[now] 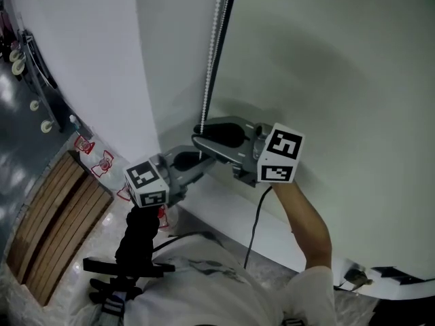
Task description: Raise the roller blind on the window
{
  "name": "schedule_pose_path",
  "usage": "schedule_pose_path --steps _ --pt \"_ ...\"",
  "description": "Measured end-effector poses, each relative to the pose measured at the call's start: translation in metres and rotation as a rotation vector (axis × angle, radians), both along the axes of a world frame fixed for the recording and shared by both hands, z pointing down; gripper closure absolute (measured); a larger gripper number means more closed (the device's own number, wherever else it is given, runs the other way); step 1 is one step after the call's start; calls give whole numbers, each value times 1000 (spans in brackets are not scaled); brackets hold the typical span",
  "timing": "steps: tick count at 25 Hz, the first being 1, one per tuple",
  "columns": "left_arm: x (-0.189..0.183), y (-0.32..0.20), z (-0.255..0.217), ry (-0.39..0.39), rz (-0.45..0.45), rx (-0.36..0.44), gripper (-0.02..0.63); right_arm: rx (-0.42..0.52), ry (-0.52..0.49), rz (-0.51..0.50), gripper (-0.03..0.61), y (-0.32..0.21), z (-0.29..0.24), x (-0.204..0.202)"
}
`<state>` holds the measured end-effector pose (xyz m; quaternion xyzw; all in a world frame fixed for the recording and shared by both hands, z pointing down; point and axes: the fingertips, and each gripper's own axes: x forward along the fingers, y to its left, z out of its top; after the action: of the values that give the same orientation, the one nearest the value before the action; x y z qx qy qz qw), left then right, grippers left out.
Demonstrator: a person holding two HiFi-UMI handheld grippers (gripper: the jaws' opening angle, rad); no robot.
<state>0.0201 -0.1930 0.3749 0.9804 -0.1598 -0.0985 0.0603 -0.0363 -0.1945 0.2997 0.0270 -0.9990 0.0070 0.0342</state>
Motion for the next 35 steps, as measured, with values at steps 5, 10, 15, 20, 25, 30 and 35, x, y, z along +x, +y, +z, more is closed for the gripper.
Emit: schedule_pose_path --steps 5,10,15,20,25,30,35 --pt "1 0 -2 1 6 5 615 30 -45 -3 468 -9 -30 -1" --pt "1 2 3 -2 7 -1 615 79 -104 -2 468 -18 -76 -2" --pt "1 3 5 -5 10 -2 615 146 -150 -8 471 -26 -129 -4" --pt "1 3 6 -10 12 -4 615 209 -194 -17 471 -26 -179 -3" --pt "1 5 -4 -11 17 -1 615 263 -214 -15 474 -25 -230 -3" --pt "0 7 23 -23 28 8 615 307 -235 -8 477 -24 -233 -1" --pt "3 8 22 -25 36 -1 615 328 -252 4 496 -24 -253 1"
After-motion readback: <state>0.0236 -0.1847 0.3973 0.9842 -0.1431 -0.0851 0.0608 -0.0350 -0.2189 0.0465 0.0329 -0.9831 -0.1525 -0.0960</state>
